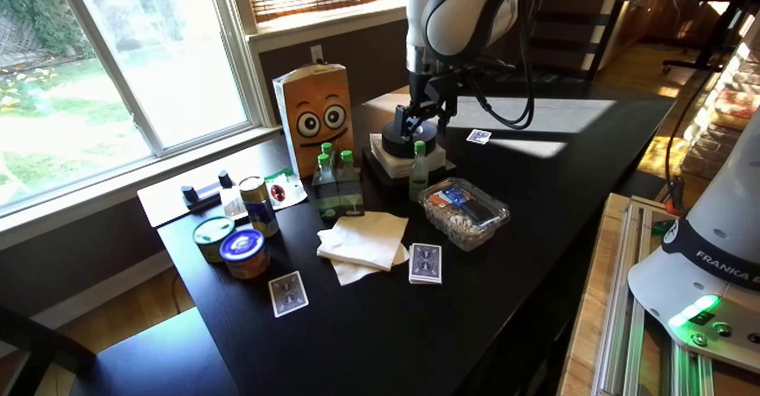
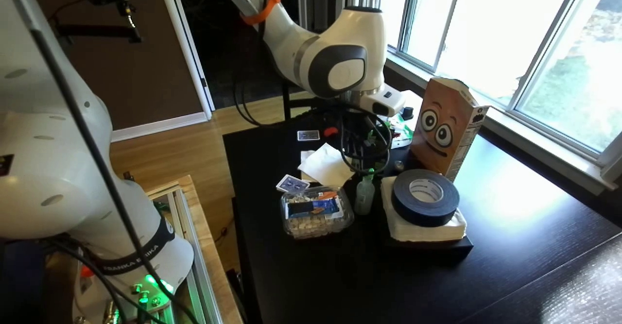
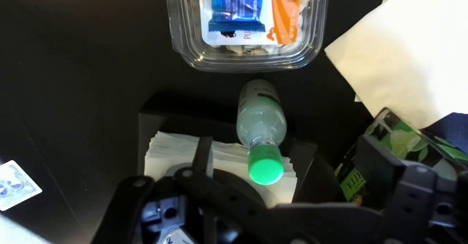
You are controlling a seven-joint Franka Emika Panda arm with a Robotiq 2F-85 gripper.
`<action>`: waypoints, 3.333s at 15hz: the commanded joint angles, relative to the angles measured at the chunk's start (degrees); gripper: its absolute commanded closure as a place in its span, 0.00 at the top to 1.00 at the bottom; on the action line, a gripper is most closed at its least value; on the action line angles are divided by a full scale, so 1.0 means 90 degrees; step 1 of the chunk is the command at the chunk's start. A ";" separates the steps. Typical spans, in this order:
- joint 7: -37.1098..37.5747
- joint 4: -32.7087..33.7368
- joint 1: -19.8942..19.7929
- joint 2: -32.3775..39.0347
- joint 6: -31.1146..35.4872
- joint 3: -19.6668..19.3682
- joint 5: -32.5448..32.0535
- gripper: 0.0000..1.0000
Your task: Put the glass bottle in the box.
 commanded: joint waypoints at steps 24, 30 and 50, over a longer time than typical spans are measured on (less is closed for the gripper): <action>-0.0468 0.0676 0.0316 0.1070 -0.0029 -0.0548 0.1429 0.56; -0.0079 0.0650 0.0544 0.1072 0.0170 -0.0764 0.1062 0.22; 0.0665 0.0775 0.0827 0.1174 0.0315 -0.1077 0.0382 0.36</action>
